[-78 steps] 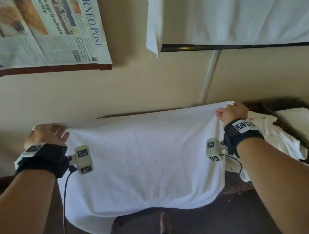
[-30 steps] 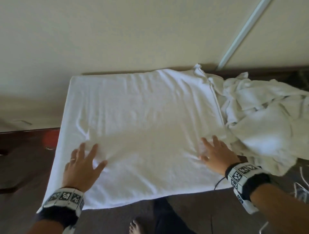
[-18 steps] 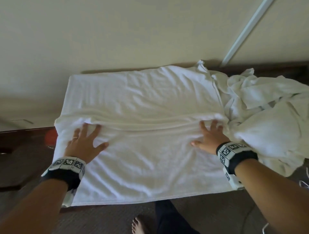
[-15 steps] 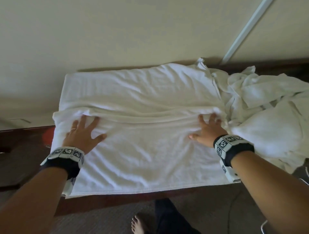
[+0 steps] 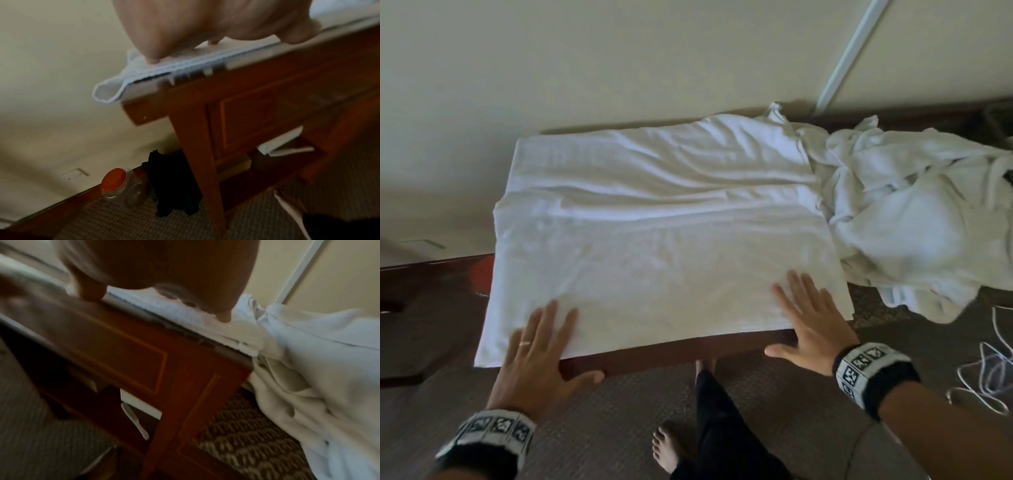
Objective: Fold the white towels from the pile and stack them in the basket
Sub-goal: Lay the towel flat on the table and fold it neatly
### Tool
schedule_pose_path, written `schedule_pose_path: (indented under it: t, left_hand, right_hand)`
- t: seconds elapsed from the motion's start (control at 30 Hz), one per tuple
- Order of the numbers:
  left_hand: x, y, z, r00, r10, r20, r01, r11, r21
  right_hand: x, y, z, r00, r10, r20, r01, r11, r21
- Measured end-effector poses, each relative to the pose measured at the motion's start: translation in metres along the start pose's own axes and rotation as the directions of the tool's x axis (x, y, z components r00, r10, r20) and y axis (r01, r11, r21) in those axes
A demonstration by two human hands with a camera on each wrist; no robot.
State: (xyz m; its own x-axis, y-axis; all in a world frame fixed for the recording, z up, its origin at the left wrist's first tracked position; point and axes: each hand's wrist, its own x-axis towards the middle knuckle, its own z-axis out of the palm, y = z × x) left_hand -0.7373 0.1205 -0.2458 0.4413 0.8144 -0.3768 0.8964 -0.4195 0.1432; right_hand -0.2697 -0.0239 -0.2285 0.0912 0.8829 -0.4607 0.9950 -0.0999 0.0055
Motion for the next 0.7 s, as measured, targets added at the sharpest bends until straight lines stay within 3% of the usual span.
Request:
schedule_pose_path:
  t: [0.23, 0.37, 0.43, 0.57, 0.7]
  left_hand:
    - [-0.048, -0.002, 0.021, 0.982, 0.068, -0.179, -0.056, 0.996, 0.068]
    - [-0.064, -0.015, 0.020, 0.965, 0.171, -0.198, -0.136, 0.974, 0.178]
    - [-0.067, -0.020, 0.013, 0.981, 0.126, -0.148, -0.099, 0.980, 0.174]
    - [-0.073, -0.008, -0.021, 0.984, -0.155, -0.088, 0.159, 0.987, 0.038]
    - [-0.064, -0.007, -0.047, 0.979, -0.158, 0.131, 0.140, 0.981, 0.137]
  right_hand:
    - [-0.032, 0.005, 0.035, 0.972, -0.104, -0.211, 0.094, 0.994, -0.056]
    - [-0.050, 0.013, 0.024, 0.994, -0.028, -0.106, 0.033, 0.999, 0.041]
    - [-0.053, 0.008, 0.011, 0.994, 0.059, -0.095, -0.057, 0.998, 0.023]
    - [-0.055, -0.002, -0.018, 0.975, 0.212, -0.063, -0.212, 0.977, 0.007]
    - [-0.056, 0.001, -0.044, 0.968, 0.241, 0.077, -0.236, 0.970, -0.063]
